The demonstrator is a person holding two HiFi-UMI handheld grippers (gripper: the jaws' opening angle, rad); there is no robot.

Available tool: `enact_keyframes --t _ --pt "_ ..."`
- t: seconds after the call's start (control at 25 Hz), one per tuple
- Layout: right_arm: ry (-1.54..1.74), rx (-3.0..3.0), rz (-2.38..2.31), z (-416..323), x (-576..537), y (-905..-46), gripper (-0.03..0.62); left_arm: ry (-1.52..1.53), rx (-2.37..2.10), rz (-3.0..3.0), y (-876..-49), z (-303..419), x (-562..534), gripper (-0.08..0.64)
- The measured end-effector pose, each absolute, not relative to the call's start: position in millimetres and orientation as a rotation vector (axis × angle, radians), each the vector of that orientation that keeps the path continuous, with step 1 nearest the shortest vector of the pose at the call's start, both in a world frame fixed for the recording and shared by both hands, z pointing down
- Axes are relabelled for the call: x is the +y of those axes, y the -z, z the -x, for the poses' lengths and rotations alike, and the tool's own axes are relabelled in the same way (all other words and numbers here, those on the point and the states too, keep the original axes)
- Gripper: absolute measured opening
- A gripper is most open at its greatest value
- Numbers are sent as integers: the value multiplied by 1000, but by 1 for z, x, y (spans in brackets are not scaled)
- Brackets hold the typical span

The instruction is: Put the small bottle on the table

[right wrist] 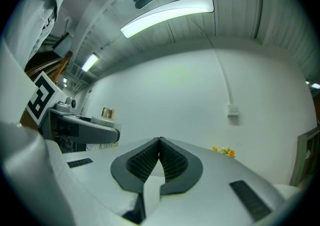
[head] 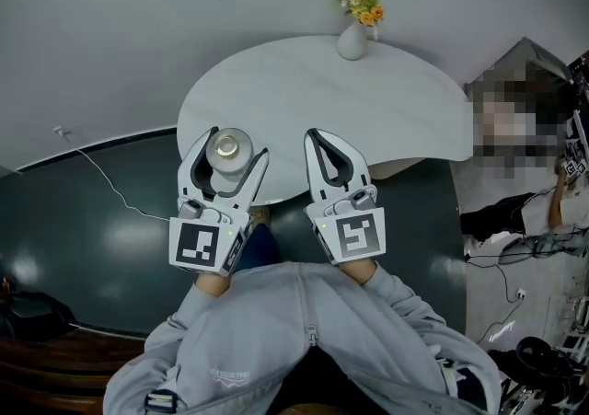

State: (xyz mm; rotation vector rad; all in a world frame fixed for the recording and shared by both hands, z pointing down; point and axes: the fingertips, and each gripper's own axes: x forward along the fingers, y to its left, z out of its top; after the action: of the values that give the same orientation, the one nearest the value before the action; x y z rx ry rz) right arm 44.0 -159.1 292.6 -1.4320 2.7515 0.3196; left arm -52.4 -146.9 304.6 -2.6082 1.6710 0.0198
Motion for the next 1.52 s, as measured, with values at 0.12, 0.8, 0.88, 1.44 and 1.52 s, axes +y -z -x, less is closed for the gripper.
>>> enact_keyframes --t 0.12,0.8,0.88,1.44,1.52 --pt "-279 2741 1420 -30 -186 -292 26 -14 1655 2620 -306 60 -175 333" --pt "-235 2721 1531 15 -311 -308 26 -80 1522 2714 -311 93 -306 333" --pt "-235 2712 1559 14 -322 -310 26 -72 1491 2732 -313 92 -319 333" --pt "-195 2730 1590 10 -375 -334 26 -55 1467 2786 -337 80 -374 333" --pt "-193 2756 1572 12 -383 -339 26 -42 1480 2780 -341 81 -381 333"
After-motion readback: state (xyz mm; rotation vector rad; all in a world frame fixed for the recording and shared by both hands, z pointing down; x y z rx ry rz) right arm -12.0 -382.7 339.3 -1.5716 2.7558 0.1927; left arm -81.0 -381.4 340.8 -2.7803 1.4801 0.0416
